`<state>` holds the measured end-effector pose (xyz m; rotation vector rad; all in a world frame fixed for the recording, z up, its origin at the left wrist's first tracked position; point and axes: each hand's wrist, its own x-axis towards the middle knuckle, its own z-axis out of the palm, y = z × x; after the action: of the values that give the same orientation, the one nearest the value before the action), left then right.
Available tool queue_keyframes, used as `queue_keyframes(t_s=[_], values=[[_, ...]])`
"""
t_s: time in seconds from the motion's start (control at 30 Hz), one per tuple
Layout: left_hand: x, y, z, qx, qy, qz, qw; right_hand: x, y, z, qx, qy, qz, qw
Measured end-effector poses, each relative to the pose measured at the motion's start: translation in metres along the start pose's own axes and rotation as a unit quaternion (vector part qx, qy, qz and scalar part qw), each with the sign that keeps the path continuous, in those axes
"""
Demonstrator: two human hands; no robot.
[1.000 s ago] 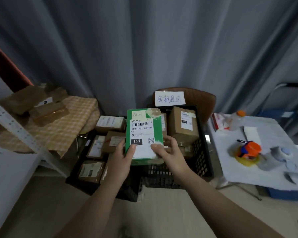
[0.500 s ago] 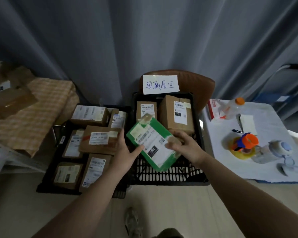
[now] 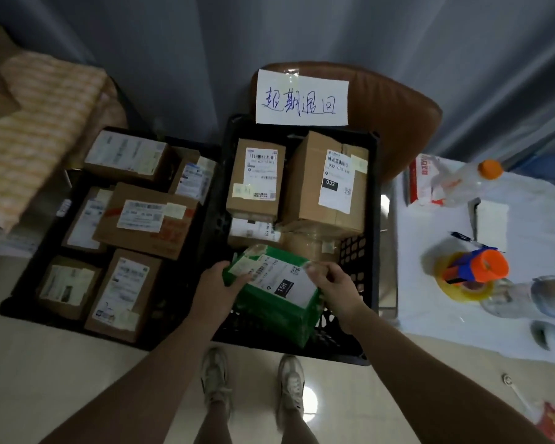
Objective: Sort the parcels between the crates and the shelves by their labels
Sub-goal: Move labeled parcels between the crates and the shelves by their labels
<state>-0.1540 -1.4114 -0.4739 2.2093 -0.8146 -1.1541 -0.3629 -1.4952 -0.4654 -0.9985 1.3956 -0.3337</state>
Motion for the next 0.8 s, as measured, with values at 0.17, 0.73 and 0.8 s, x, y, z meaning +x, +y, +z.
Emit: queue_keyframes(t_s=[0.17, 0.73, 0.8], values=[[0.024, -0.001, 0.02, 0.01, 0.045, 0.031, 0.998, 0.037, 0.018, 0.004, -0.146, -0.022, -0.008, 0.989], [0.029, -0.029, 0.035, 0.095, 0.037, 0.087, 0.991, 0.064, 0.029, 0.049, -0.155, -0.118, 0.02, 0.981], [0.035, -0.029, 0.027, 0.102, 0.05, 0.118, 0.986, 0.061, 0.031, 0.057, -0.088, -0.144, 0.046, 0.985]])
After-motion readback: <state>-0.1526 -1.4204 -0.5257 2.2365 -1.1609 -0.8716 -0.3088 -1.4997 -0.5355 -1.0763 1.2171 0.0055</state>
